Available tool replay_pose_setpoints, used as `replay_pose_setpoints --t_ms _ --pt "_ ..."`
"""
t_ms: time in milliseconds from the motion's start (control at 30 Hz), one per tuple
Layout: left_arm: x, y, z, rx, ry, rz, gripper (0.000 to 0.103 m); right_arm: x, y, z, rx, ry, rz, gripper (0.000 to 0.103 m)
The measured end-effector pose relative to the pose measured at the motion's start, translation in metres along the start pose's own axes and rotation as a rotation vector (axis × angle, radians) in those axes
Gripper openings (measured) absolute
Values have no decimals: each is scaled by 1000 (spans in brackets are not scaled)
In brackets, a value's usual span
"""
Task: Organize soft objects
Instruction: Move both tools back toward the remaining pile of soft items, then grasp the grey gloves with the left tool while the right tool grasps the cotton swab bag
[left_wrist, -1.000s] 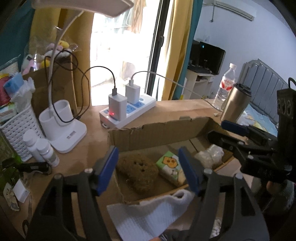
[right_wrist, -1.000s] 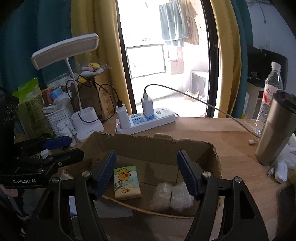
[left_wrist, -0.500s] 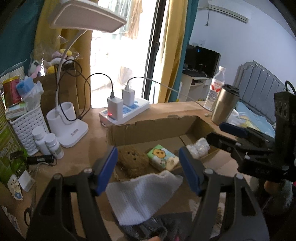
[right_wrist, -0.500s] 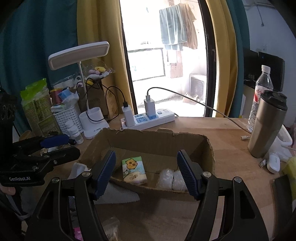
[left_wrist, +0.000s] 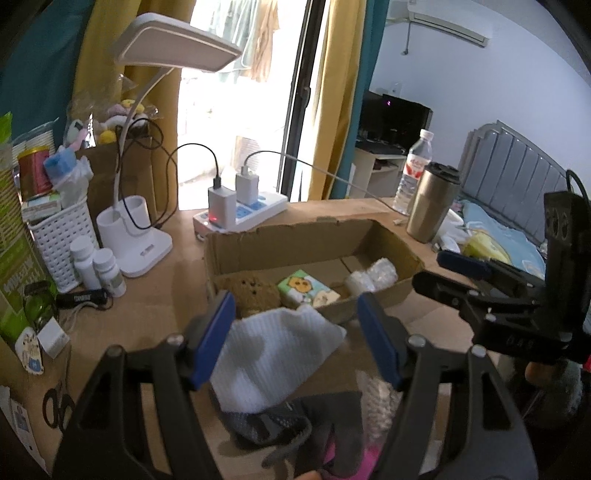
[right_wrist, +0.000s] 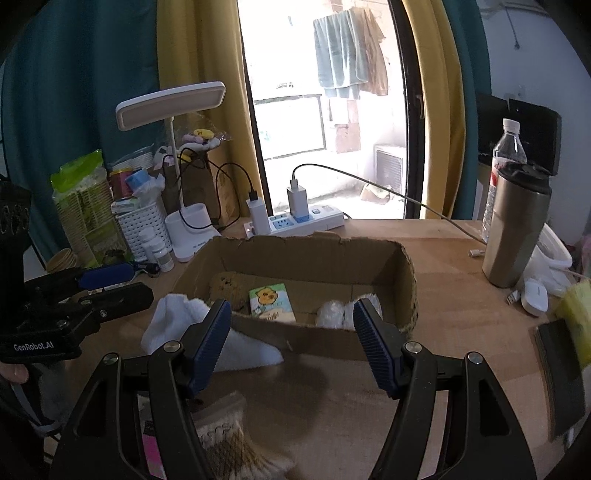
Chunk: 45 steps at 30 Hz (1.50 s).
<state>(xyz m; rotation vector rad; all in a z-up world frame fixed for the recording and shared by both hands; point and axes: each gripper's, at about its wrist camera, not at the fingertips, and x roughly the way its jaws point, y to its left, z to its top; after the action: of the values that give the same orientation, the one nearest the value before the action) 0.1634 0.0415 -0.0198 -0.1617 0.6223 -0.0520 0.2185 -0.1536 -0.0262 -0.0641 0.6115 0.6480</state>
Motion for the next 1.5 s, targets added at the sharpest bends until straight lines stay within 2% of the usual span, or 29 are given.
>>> replay_pose_setpoints --t_ms 200,433,900,1167,1367,1500 --pt "-6 -3 -7 1 -1 -3 70 -9 6 -9 0 0 0 73" --pt "-13 -7 -26 -2 13 -11 70 -13 11 -23 -3 21 4 82" --pt "-12 -15 -58 -15 67 -13 70 -13 14 -64 -15 105 20 83" --pt "-9 -20 -75 -40 86 -16 70 -9 22 -80 -51 152 63 83" --pt "-6 -19 -79 -45 104 3 70 -1 26 -84 -72 174 86 83" --pt "2 -18 -80 -24 134 44 70 4 25 -85 -73 186 96 83"
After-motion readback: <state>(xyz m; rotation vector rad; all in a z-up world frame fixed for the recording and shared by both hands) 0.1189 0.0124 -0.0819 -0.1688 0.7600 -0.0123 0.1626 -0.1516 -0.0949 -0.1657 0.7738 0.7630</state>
